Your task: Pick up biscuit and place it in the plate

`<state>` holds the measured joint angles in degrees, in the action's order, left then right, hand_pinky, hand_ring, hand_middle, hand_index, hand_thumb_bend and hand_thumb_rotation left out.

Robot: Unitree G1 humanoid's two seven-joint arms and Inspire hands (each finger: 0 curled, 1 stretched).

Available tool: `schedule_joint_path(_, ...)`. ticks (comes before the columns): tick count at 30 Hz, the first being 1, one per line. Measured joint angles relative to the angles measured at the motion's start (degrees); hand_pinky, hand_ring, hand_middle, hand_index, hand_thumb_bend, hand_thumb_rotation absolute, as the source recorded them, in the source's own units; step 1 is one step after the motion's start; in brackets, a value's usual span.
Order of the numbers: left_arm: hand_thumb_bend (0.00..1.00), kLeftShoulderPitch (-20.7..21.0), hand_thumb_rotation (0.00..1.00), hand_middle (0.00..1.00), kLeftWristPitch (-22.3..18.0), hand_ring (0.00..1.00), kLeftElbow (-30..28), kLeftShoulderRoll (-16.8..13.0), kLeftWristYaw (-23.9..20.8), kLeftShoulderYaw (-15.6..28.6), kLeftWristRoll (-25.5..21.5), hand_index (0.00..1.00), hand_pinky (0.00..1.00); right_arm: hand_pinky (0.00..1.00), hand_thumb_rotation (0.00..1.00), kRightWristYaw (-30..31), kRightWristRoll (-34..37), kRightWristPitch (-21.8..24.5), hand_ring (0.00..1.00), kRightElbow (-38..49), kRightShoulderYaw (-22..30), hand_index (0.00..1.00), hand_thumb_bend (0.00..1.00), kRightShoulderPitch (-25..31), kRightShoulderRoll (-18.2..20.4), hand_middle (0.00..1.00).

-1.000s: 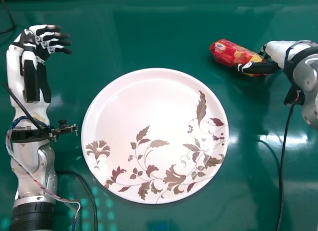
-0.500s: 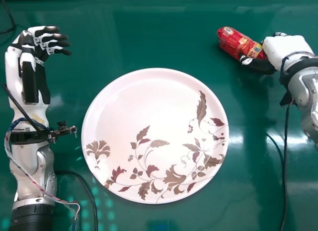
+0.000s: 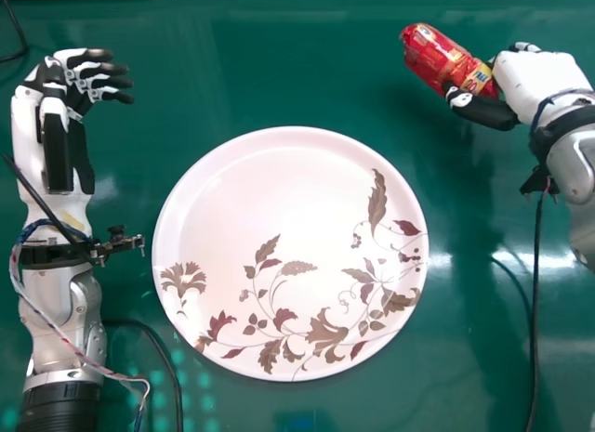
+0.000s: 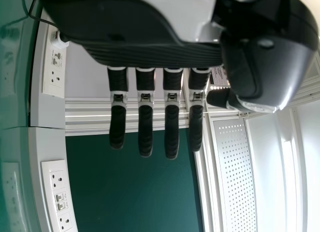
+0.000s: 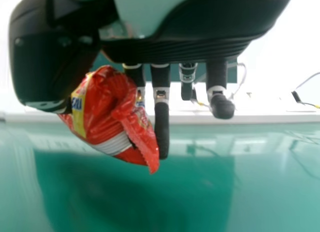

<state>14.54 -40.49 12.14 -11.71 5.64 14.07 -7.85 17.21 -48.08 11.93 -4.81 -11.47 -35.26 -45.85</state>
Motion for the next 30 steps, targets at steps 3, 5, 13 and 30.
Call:
schedule_joint_path(3,0.05,-0.02,0.0,0.55,0.37,0.52,-0.08,-0.02,-0.62,0.04,0.45,0.6,0.43,0.07,0.0,2.21,1.23,1.43,0.42,7.58,1.78,0.5,0.51,1.22,1.07,0.47)
schedule_joint_path(5,0.05,-0.02,0.0,0.55,0.63,0.52,-0.12,-0.02,-0.93,0.05,0.56,0.6,0.44,0.07,0.0,4.08,1.64,2.3,0.42,12.75,2.39,0.5,0.51,2.15,1.75,0.47)
schedule_joint_path(13,0.06,0.24,0.0,0.55,0.66,0.52,0.64,-0.18,-1.02,0.06,0.72,0.6,0.44,0.07,0.0,9.51,3.8,0.86,0.41,24.57,2.44,0.5,0.51,5.8,3.7,0.46)
schedule_joint_path(30,0.06,0.83,0.03,0.55,1.67,0.52,1.04,-0.79,-1.96,0.07,2.76,0.6,0.44,0.09,0.0,13.31,4.24,-6.68,0.38,33.68,-2.43,0.5,0.51,15.96,9.96,0.46)
